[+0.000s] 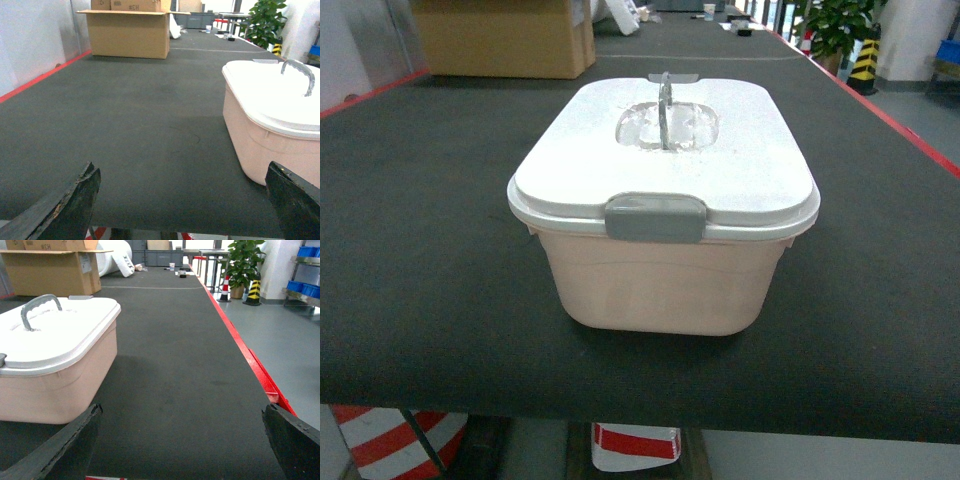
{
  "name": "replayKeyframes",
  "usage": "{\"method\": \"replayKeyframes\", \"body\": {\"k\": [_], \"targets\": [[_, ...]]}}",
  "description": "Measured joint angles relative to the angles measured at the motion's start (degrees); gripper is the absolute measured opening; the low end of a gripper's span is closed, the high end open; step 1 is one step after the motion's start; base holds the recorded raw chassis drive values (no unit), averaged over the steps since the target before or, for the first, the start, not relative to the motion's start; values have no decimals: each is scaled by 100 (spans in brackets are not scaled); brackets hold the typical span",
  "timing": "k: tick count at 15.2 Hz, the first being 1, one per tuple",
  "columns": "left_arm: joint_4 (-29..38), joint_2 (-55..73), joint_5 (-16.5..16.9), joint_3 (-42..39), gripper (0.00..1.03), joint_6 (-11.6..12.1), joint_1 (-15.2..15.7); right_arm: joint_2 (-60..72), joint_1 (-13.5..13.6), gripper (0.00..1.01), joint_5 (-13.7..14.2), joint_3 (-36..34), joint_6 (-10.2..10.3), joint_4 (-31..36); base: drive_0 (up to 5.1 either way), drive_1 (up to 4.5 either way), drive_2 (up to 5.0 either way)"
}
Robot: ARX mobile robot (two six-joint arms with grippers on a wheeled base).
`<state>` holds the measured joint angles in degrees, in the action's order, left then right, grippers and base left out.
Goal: Pick capacitor and pack into box
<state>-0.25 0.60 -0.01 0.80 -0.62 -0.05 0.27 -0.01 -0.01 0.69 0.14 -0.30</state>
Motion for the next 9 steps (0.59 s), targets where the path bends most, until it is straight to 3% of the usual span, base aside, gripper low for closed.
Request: {"method": "replayKeyframes", "body": {"k": [9], "targets": [[0, 0, 0, 0, 98, 0, 0, 0, 0, 98, 0, 0, 2, 0, 0, 0, 0]]}}
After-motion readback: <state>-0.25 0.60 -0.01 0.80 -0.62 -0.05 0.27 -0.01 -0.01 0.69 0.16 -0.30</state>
